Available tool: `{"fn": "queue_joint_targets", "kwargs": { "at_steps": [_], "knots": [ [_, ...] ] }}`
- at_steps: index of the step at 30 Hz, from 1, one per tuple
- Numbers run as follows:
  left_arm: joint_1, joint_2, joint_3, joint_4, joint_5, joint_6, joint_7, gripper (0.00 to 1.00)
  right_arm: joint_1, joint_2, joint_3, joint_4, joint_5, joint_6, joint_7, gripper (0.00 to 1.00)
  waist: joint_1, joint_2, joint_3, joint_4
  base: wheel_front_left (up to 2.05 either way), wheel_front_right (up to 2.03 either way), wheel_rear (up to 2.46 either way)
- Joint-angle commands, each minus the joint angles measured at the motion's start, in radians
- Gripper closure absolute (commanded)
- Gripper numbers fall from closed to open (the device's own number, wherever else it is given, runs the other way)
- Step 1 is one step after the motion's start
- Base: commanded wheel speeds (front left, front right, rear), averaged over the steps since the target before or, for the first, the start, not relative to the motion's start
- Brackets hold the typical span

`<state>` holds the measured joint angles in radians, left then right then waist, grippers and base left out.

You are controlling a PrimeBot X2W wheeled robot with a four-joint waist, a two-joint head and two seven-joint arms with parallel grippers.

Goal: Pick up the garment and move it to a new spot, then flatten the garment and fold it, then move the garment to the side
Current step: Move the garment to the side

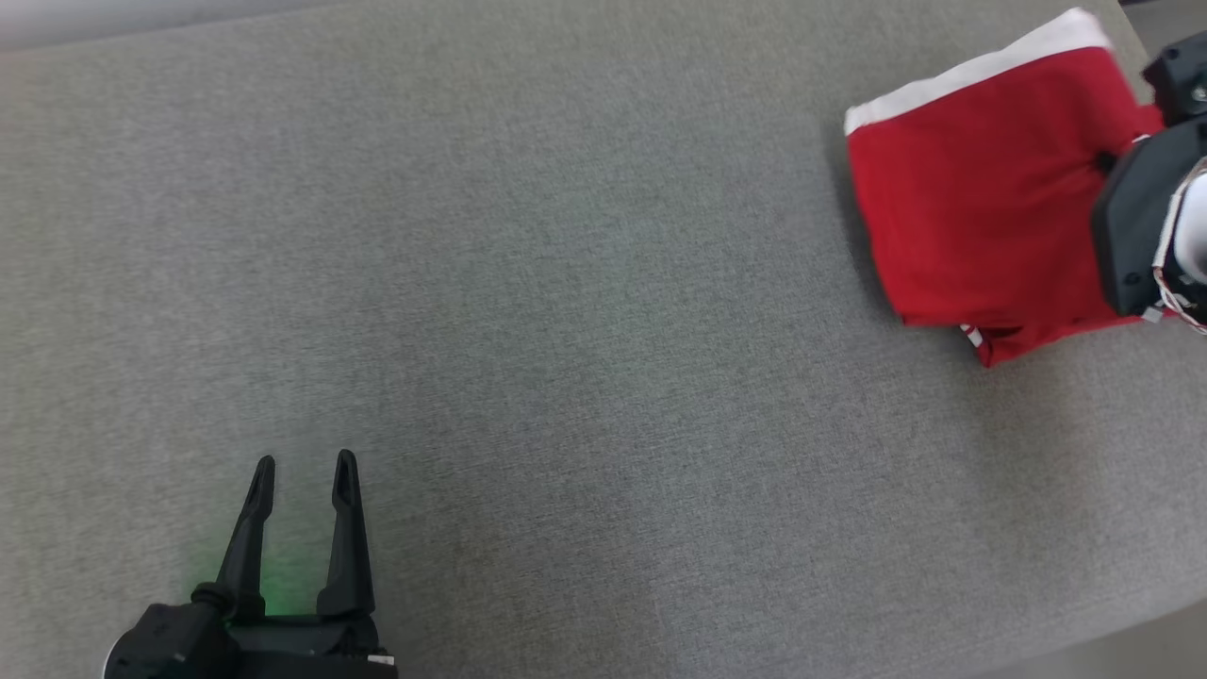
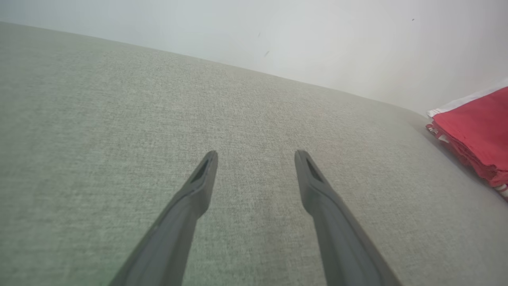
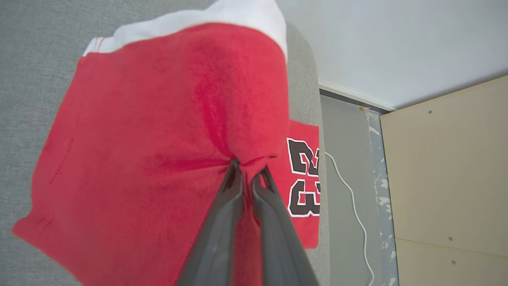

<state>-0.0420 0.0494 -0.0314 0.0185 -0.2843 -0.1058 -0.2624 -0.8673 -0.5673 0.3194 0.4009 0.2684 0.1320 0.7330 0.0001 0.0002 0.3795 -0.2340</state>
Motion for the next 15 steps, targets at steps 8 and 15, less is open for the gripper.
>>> {"fn": "queue_joint_targets", "kwargs": {
  "at_steps": [8,15],
  "knots": [
    [-0.033,0.002,-0.002,-0.008,0.044,-0.018,-0.003,0.0,0.028,-0.024,-0.128,0.074,-0.117,-0.003,-0.115,1.0,-0.0001,-0.0002,0.082,-0.024,0.0,0.0,0.0],
    [-0.043,0.002,0.0,-0.013,0.059,-0.022,-0.002,0.0,0.046,-0.014,-0.244,0.119,-0.225,-0.003,-0.213,1.0,-0.0001,-0.0002,0.1,-0.003,0.0,0.0,0.0]
  ]
}}
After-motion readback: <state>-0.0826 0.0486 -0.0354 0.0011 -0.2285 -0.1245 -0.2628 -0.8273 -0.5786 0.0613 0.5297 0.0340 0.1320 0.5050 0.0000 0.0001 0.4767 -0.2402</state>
